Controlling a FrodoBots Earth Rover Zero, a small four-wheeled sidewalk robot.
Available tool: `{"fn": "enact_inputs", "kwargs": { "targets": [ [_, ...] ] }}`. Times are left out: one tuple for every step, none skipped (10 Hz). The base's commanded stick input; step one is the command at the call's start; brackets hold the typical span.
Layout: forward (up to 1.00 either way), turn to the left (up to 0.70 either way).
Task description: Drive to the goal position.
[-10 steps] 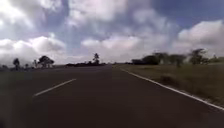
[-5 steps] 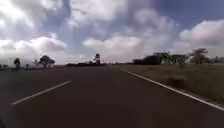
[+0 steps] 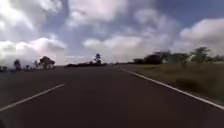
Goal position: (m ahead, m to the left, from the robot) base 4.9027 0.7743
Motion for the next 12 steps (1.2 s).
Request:
{"fn": "enact_inputs", "kwargs": {
  "targets": [
    [1.0,0.0],
    [1.0,0.0],
    [1.0,0.0],
    [1.0,0.0],
    [1.0,0.0],
    [1.0,0.0],
    [1.0,0.0],
    [1.0,0.0],
    [1.0,0.0],
    [1.0,0.0],
    [1.0,0.0],
    [1.0,0.0]
  ]
}}
